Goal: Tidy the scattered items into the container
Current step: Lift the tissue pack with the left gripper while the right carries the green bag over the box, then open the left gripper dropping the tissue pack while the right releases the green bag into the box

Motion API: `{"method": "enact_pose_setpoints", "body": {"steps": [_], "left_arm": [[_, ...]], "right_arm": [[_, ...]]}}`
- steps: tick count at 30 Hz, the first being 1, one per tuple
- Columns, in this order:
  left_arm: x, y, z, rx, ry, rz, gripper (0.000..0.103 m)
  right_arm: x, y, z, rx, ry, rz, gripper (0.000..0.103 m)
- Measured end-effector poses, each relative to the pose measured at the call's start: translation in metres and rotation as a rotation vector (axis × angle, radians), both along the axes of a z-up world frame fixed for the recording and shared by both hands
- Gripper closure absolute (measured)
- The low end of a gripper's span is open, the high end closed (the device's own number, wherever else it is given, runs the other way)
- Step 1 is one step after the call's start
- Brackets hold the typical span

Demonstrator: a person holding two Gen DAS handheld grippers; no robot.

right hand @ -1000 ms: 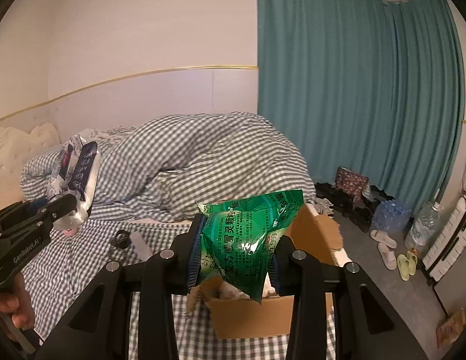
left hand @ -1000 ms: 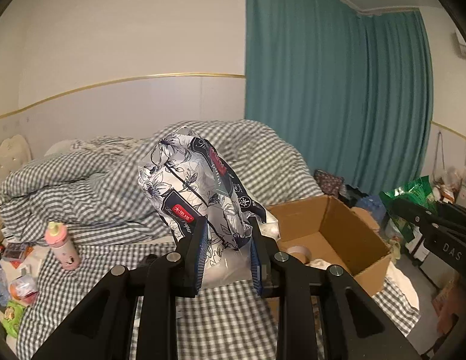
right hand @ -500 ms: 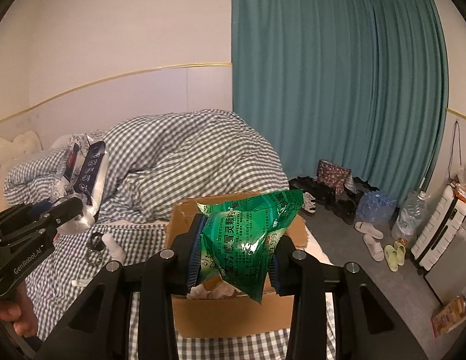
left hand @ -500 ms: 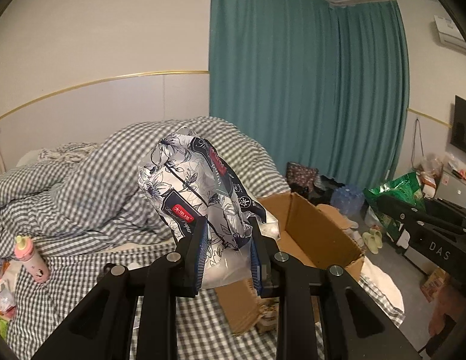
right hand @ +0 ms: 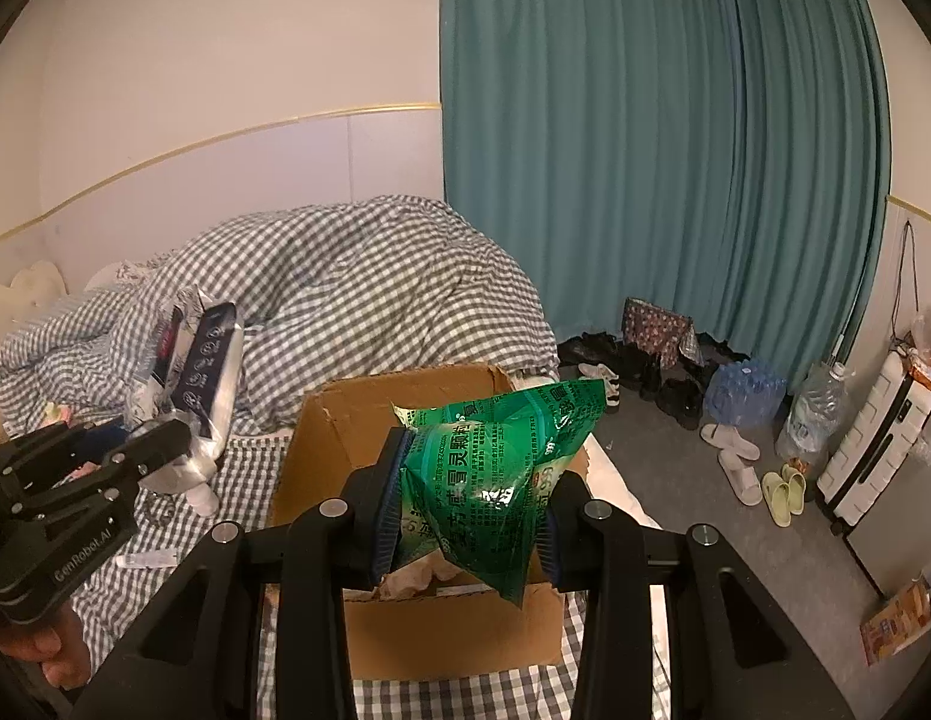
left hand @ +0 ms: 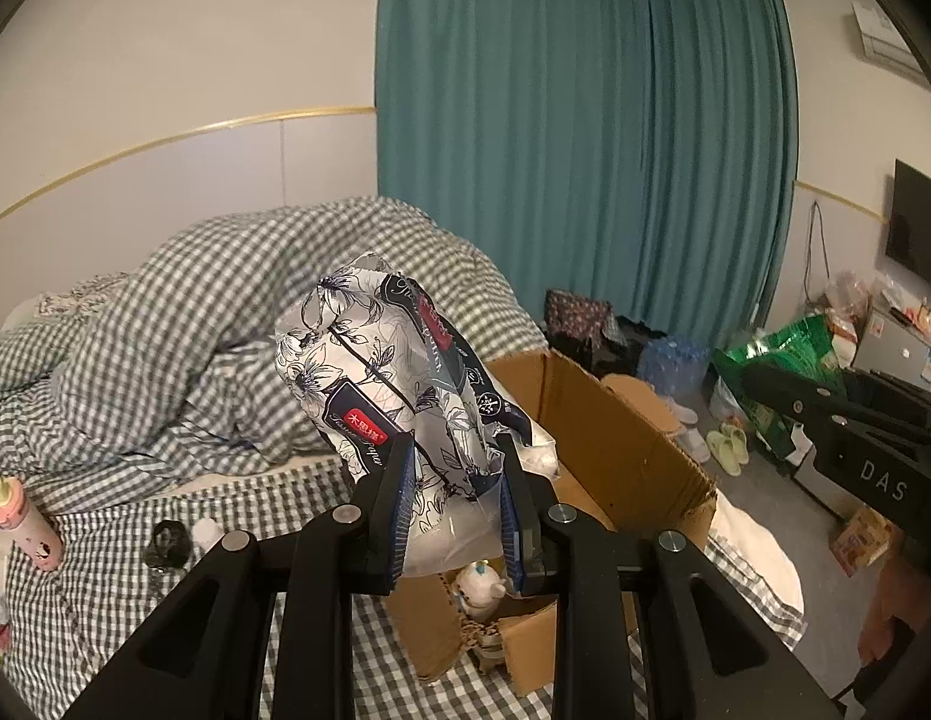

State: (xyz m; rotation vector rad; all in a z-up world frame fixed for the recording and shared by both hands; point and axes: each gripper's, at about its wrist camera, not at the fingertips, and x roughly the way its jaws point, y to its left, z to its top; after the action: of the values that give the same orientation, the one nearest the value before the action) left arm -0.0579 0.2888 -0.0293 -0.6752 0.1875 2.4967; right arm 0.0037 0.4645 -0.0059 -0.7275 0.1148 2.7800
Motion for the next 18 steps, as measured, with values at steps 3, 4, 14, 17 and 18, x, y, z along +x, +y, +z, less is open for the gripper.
{"method": "enact_pose_setpoints", "body": {"steps": [3,4,14,17,18], "left_arm": [[-0.009,0.01,-0.011,-0.019,-0.031,-0.007,0.078],[-0.013,0.014,-0.014,-0.024,-0.044,-0.009,0.078],[-0.043,0.044,-0.061,-0.093,-0.141,-0.04,0.078],[-0.05,0.051,-0.073,-0.106,-0.156,-0.045,0.078],[-0.053,0.054,-0.076,-0.11,-0.161,-0.049,0.078]], "right_arm": [[-0.009,0.007,-0.009,-0.006,-0.02,0.0,0.067],[-0.012,0.008,-0.012,-0.007,-0.026,0.0,0.067],[-0.047,0.027,-0.045,-0.028,-0.089,0.005,0.067],[-0.056,0.031,-0.055,-0.034,-0.104,0.007,0.067],[-0.059,0.033,-0.058,-0.037,-0.109,0.007,0.067]]}}
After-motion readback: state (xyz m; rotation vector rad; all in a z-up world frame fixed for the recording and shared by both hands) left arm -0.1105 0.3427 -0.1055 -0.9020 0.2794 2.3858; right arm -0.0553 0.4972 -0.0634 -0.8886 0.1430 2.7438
